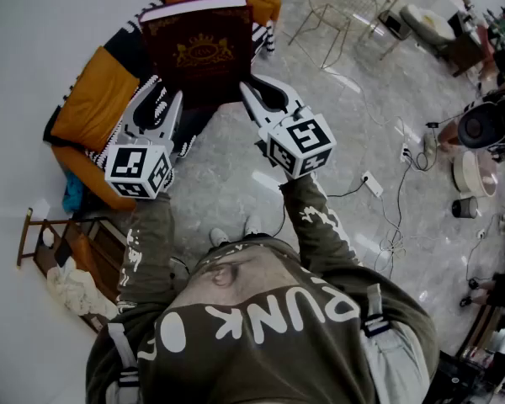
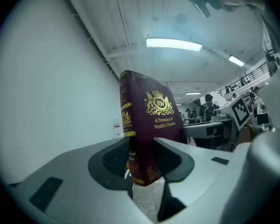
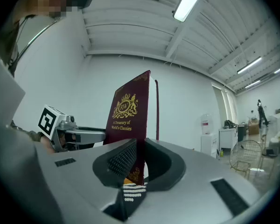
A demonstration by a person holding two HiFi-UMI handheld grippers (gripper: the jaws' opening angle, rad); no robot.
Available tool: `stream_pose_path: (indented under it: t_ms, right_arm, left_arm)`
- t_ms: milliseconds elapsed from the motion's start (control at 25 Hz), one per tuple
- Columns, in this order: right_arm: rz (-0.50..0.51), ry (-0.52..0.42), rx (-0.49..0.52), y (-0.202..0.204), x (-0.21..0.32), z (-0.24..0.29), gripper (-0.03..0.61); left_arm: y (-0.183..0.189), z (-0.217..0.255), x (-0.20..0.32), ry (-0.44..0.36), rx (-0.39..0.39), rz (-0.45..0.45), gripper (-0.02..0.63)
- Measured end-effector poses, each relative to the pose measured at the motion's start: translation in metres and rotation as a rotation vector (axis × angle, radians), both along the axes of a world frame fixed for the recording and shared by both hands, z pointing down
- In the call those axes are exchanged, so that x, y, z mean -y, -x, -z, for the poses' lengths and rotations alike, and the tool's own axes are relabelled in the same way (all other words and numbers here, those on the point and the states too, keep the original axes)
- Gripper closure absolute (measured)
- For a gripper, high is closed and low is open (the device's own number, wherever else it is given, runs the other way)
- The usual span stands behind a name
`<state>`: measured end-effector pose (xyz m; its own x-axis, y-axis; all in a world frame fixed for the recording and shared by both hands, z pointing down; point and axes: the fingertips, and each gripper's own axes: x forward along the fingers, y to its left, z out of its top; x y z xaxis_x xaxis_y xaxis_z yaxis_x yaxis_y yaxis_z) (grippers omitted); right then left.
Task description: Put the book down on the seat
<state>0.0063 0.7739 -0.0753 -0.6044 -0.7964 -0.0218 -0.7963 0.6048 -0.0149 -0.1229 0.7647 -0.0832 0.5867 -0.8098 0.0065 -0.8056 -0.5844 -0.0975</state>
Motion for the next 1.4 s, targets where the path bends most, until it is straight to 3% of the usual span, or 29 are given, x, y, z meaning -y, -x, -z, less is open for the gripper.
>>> stream_pose_path:
  t_ms: [560,880,1160,1400]
  right_arm:
    - [0.02,0.008,-0.009,0.002,0.005,-0.014,0.505]
    - [0.05,0.01,-0.003,-0.009,0.016,-0.017,0.505]
    - [0.086,0.012,0.012,-0.048,0.029,-0.008,0.505]
    - [0.095,0.023,0.023,-0.048,0.045,-0.013,0.505]
  left_arm:
    - [0.001,-0.011,0.007,0.003,0.006,-0.005,0.477]
    - [-0.01,-0.012,0.014,0.003,0.018,0.019,0.477]
    - [-0.049,-0.002,0.022,0.009,0.038,0.05,0.477]
    - [-0.049,-0.008,0.036,0.026,0.051,0.061,0.477]
